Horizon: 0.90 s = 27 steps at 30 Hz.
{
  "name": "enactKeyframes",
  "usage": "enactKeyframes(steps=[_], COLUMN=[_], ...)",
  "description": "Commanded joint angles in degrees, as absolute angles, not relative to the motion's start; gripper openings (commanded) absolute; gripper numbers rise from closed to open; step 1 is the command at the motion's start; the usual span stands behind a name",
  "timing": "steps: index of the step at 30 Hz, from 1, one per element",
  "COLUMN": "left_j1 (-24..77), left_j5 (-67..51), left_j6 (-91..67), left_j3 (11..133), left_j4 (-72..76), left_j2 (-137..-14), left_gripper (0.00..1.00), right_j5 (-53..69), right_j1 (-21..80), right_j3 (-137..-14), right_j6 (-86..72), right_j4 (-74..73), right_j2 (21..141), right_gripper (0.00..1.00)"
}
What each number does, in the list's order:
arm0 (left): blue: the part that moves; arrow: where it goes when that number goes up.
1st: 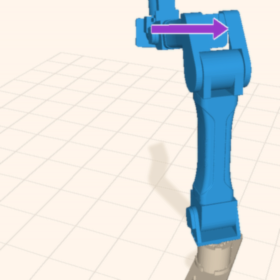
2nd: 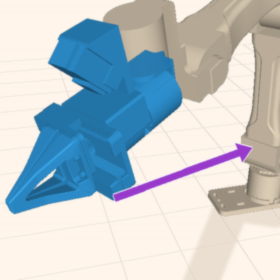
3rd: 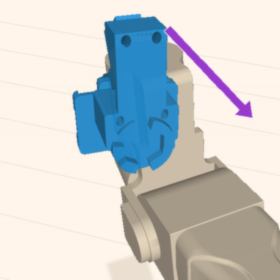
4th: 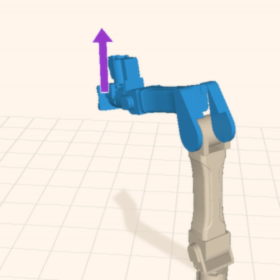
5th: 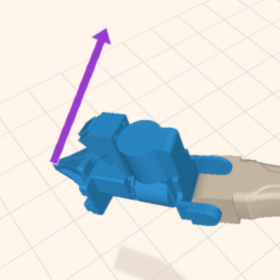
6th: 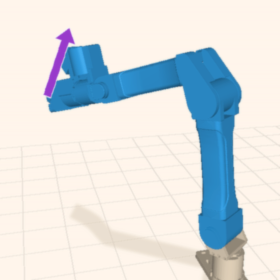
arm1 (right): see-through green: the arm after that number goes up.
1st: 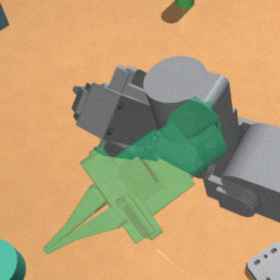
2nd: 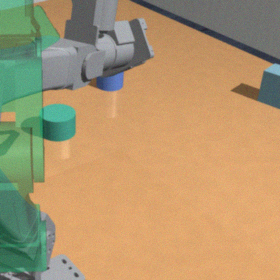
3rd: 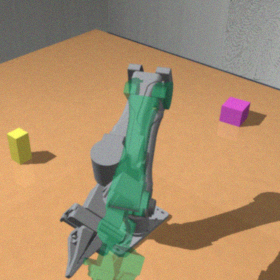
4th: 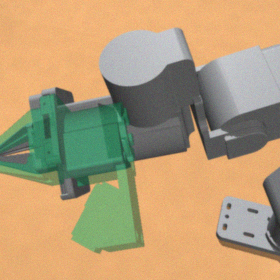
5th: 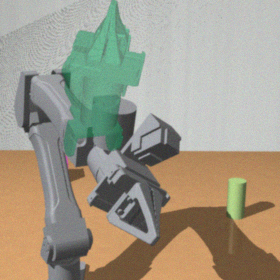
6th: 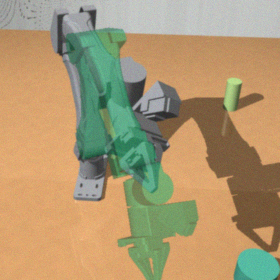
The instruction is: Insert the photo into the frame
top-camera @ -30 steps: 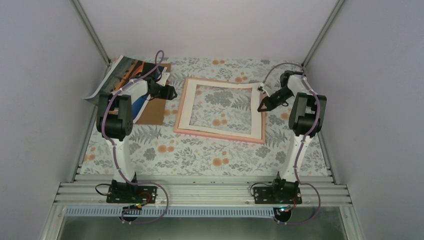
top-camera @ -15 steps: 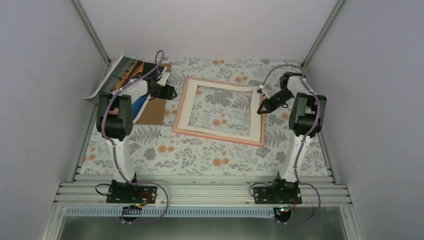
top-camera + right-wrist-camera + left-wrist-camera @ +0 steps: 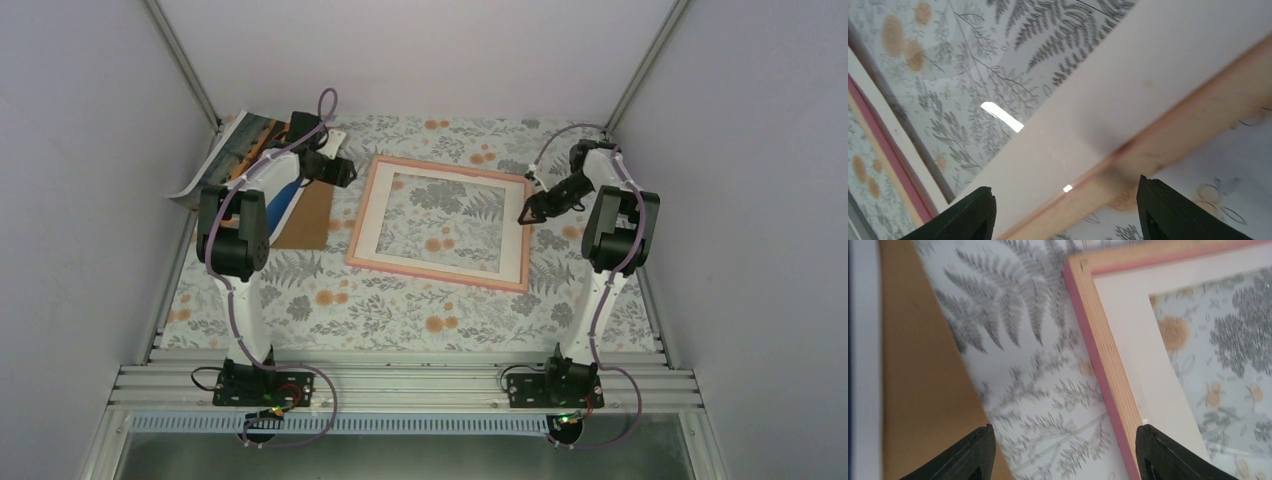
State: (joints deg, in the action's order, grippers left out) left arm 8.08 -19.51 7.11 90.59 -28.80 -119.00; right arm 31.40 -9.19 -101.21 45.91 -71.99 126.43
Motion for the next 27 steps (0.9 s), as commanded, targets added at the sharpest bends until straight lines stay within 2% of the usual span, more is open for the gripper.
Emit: enactKeyframes(steps=[1,6,8,12,15,16,22,27], left_j1=[8.37,9.25,9.39,9.05,8.58,8.12,0.76,-6.21], left_j5=[-16.16,-15.99,-16.25,-13.68,-8.90,-7.01,-5.81,-6.46], left_j6=[10.64,12.14,12.57,14.65,17.79,19.42,31.51,55.30], left_j3=[97.23,100.87,100.84,100.01,94.92,93.03,79.42,64.33], left_j4=[-27.43,-28.50,-28.43,-28.02,-24.41,-23.61,-26.38,-25.52], left_j2=[-122.05,-124.33,-124.28,-121.53,-116.30,-114.63,-103.44,-91.28], left_gripper=[0.71,0.72,0.74,0.81,0.99,1.00,1.00,1.00], right_j5=[28.10,30.73,32.21,36.64,38.64,39.37,42.60,43.90], right_j1=[-10.53,-9.56,-8.51,-7.47,-6.27,-5.91,-3.85,-2.36], right_j3=[-101.81,-102.73,-102.45,-101.24,-101.64,-101.61,-97.76,-95.41], right_j6=[45.52,42.63,41.50,38.67,36.75,36.11,32.94,32.15], right_j4=[-69.94,-68.20,-67.32,-63.35,-59.74,-58.58,-50.29,-48.04], right_j2=[122.88,122.41,122.09,120.21,119.34,118.89,114.53,113.25], right_gripper=[0.70,0.59,0.58,0.64,0.69,0.71,0.78,0.78])
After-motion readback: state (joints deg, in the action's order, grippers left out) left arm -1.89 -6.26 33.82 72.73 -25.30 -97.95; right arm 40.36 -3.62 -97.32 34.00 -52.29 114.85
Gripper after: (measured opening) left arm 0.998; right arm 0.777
